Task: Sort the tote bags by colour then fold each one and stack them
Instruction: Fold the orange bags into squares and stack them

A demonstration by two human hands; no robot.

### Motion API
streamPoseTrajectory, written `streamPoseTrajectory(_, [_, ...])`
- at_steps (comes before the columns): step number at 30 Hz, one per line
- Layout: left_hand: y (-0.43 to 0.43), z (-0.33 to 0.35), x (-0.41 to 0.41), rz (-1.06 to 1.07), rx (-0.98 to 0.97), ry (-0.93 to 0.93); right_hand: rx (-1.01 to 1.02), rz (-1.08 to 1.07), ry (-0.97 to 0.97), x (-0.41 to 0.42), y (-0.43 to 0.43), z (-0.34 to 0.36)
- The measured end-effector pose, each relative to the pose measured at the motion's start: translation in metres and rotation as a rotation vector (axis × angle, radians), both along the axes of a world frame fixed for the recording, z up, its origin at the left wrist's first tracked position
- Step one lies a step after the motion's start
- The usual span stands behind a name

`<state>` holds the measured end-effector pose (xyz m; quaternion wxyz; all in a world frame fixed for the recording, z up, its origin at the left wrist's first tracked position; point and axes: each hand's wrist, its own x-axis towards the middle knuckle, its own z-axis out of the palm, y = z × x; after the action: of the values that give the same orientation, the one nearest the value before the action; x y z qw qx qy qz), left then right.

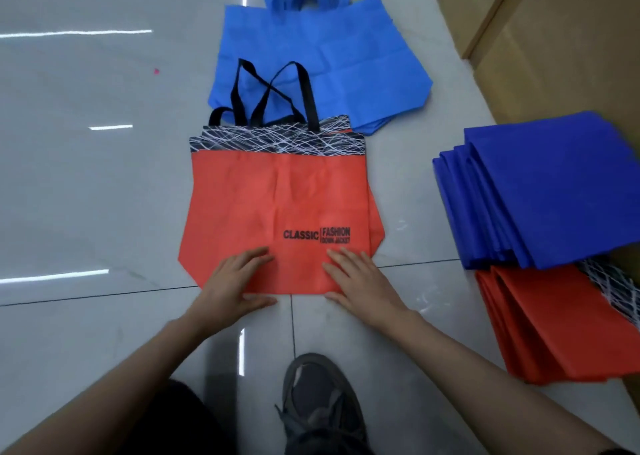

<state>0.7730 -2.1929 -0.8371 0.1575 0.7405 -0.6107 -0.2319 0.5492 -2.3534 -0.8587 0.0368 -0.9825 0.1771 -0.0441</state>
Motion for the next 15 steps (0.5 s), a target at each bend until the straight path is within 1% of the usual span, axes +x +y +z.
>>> streamPoseTrajectory(3, [0.011, -0.003, 0.013, 0.005, 0.025, -0.063, -0.085, 0.018, -0.138, 0.006, -0.002, -0.006])
streamPoseTrajectory(6, [0.017, 0.004, 0.031, 0.046, 0.019, -0.092, -0.046, 0.017, -0.323, 0.009, -0.008, 0.003])
streamPoseTrajectory(8, [0.017, 0.010, 0.045, 0.094, -0.093, -0.101, 0.007, 0.032, -0.397, 0.010, -0.017, 0.017])
streamPoseTrajectory(9, [0.016, 0.013, 0.053, 0.153, -0.152, -0.054, 0.036, 0.037, -0.410, 0.008, -0.022, 0.024])
streamPoseTrajectory(11, [0.011, 0.029, 0.060, 0.322, -0.219, 0.116, 0.152, 0.030, -0.380, 0.002, -0.028, 0.041])
streamPoseTrajectory(12, [0.007, 0.037, 0.063, 0.378, -0.206, 0.156, 0.267, 0.002, -0.339, -0.002, -0.031, 0.049])
streamPoseTrajectory(14, [-0.001, 0.049, 0.066, 0.400, -0.180, 0.217, 0.571, -0.093, -0.222, -0.015, -0.039, 0.063])
streamPoseTrajectory(15, [-0.005, 0.051, 0.070, 0.404, -0.177, 0.261, 0.671, -0.118, -0.185, -0.022, -0.043, 0.069])
